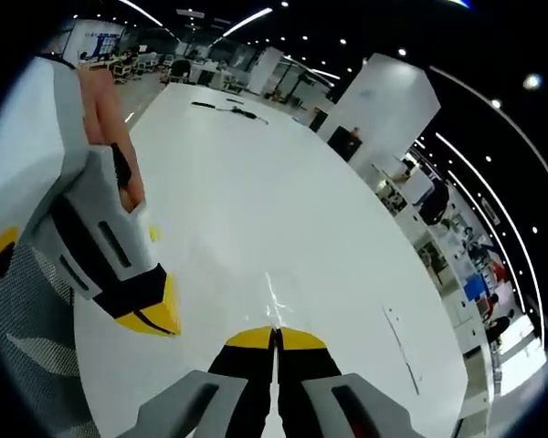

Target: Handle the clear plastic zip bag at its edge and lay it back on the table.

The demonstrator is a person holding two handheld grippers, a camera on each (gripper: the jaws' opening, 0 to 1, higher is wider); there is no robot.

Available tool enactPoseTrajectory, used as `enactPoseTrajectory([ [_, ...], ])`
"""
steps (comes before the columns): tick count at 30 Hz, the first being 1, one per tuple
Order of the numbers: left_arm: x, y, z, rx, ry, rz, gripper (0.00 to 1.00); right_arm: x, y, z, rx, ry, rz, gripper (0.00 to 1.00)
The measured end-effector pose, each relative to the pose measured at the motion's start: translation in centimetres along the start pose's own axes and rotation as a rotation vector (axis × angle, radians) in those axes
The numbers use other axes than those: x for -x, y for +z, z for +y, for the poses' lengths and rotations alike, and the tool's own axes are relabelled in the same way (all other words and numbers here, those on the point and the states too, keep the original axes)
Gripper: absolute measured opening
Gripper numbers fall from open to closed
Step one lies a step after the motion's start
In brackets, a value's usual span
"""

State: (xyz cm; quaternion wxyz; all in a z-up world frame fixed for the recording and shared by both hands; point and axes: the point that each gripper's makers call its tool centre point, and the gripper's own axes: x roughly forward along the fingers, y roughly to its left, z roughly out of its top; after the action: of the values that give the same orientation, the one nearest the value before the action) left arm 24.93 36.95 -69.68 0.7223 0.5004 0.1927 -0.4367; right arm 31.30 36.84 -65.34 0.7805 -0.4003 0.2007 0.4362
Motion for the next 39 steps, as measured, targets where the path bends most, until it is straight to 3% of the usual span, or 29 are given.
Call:
enactPoseTrajectory([
  [18,-0.5,-0.3,-1.7,0.03,-0.031,0.006,0.0,1.0,0.7,-1.3,-0.02,-0.063,-0.029,0.0],
  [39,-0.5,-0.6,-2.6,0.057,-0.05,0.012,0.0,0.5,1.0,-1.3,-0.01,-0.058,-0.033,0.0],
])
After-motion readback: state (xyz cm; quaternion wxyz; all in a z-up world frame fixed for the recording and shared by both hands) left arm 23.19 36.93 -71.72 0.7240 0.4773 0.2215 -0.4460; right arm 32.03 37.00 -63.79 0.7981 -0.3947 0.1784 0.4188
